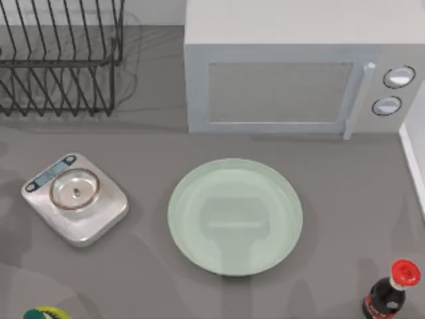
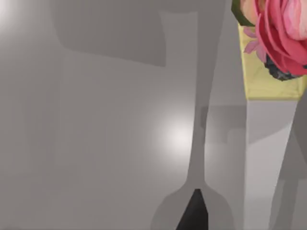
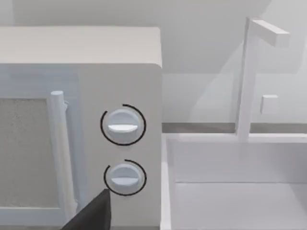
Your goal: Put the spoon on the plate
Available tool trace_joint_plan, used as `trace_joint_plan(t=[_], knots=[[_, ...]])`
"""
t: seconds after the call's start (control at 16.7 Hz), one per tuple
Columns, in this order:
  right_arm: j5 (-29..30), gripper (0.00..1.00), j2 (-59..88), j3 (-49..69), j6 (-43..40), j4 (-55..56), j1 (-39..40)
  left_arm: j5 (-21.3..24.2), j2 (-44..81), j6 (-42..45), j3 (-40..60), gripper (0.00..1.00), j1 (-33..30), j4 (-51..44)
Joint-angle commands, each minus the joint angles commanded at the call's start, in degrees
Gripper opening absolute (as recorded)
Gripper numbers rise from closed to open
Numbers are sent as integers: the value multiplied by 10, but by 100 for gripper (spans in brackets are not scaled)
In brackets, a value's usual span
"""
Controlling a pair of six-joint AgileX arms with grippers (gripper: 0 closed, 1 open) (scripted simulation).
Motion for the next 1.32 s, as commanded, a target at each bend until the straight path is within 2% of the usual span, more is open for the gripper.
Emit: trace_joint_plan(t=[0.18,0.48,0.66,0.9,1.32], knots=[[0,100,0,0,0,0,0,0,-26,-2,37,0,-1,-52],[0,100,0,0,0,0,0,-1,-28,-2,40,0,-1,-56],[0,100,0,0,0,0,0,-1,-8,6,67,0,-40,-58],[0,100,0,0,0,0,0,-1,48,31,133,0,-175,-73],[0,100,0,0,0,0,0,5,162,79,263,0,-536,-118]])
